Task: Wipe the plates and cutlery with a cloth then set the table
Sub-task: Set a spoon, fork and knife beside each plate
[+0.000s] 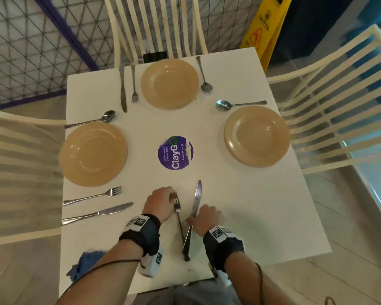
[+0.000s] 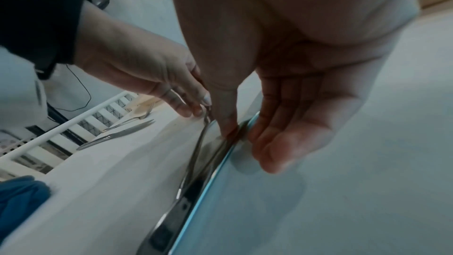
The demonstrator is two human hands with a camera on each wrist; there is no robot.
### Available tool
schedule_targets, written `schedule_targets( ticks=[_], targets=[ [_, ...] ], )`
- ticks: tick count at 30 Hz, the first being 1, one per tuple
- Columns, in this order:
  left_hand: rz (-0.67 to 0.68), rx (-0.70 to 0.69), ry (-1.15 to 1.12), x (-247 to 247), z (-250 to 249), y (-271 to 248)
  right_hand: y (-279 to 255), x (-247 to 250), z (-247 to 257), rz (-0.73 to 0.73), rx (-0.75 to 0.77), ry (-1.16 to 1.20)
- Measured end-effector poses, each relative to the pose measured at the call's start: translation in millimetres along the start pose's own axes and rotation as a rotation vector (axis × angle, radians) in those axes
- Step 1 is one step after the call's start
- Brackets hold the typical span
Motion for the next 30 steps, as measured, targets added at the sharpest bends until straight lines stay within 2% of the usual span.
schedule_targets(
  ticks=[6, 12, 15, 18, 23, 30],
  targets=[
    [-0.067, 0.128, -0.046, 32, 20, -14, -11, 6, -8, -0.009, 0.019, -0.025],
    [-0.185, 0.069, -0.182, 88, 23, -25, -24, 2, -29, -0.033, -0.033, -0.005],
    [-0.180, 0.044, -0.328, 99, 16, -25, -31, 0, -47, -0.036, -0.097, 0.042],
    [-0.140, 0.040, -0.517, 85, -2, -22, -35, -2, -68, -0.066, -0.164, 0.093],
    [-0.029, 0.082, -0.869, 23, -45, -20, -45, -1, -104, -0.118, -0.258, 0.192],
    [0.022, 0.199, -1.052, -50, -92, -6, -46, 5, -158, -0.124, -0.341, 0.369]
  ],
)
Point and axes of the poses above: each hand's wrist, its own y-axis towards the middle knuckle, its own x-axis out of the back of the hand, z = x × y, the point moved 8 cm from there along y, towards the middle knuckle, and after that the axes turned 9 degrees about -y, right-handed, at the moved point
